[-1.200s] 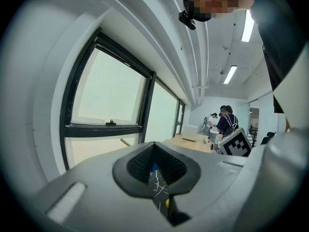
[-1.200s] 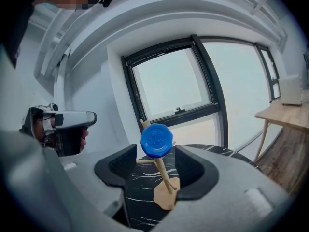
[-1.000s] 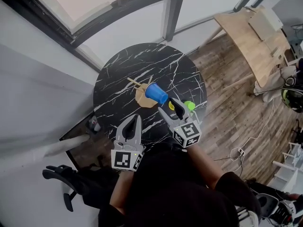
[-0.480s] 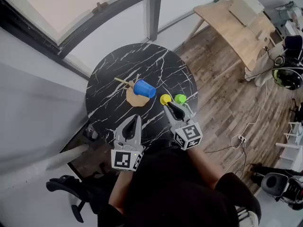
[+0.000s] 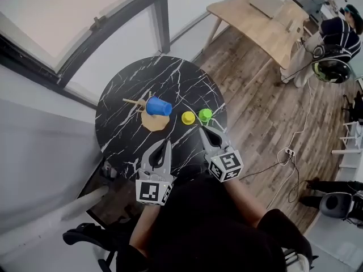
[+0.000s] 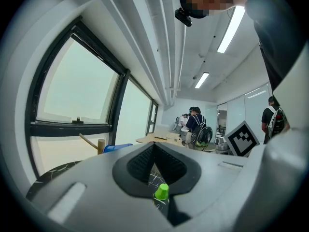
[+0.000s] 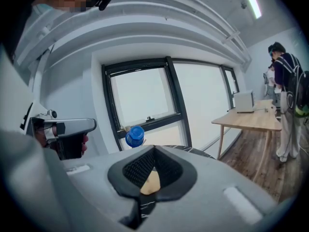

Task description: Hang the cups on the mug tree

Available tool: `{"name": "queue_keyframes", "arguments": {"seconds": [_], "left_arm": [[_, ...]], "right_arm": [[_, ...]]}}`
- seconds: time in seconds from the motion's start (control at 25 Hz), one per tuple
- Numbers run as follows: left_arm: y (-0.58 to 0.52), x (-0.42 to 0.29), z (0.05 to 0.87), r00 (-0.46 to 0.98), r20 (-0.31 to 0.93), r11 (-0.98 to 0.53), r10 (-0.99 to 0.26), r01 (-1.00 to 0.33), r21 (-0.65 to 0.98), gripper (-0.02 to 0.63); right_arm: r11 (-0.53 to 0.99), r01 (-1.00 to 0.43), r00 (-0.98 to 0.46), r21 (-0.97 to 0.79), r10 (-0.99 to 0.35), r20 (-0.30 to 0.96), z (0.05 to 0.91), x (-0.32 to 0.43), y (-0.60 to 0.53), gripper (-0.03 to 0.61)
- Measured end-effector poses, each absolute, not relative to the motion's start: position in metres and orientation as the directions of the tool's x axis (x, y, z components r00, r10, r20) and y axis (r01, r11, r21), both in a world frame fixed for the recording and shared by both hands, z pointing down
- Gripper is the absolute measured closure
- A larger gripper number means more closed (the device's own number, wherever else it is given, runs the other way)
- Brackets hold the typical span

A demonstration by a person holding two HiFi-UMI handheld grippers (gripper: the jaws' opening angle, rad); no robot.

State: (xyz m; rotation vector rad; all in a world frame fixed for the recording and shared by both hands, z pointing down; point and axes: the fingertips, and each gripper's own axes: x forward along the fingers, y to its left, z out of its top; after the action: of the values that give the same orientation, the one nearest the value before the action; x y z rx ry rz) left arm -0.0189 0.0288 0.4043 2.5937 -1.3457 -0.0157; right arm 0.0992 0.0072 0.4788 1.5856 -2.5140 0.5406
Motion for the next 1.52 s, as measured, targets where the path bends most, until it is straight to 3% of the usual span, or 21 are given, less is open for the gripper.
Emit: {"name": "queue_keyframes", "arguments": {"seconds": [0.88, 1.24, 1.52], "left_arm": [[0.023, 0.070, 0.487, 0.670, 0.214, -0.645, -0.711, -0.743, 0.179, 0.603], [-0.005, 0.097, 0.561, 0.637, 0.336, -0.632, -0.694, -0.762, 0.141, 0.497], [-0.032, 0.100, 0.616, 0.571, 0.443, -0.577, -0.691, -0.805, 0.138, 0.450]], "right_arm": [[0.323, -0.908, -0.403, -0.266, -0.849, 0.342, 0.516, 0.157, 0.023, 0.580], [0.323, -0.889, -0.435, -0.325, -0.819, 0.374, 0.541, 0.173, 0.005, 0.580], [0.323, -0.880, -0.451, -0.347, -0.797, 0.402, 0.555, 0.184, -0.015, 0.580]]}}
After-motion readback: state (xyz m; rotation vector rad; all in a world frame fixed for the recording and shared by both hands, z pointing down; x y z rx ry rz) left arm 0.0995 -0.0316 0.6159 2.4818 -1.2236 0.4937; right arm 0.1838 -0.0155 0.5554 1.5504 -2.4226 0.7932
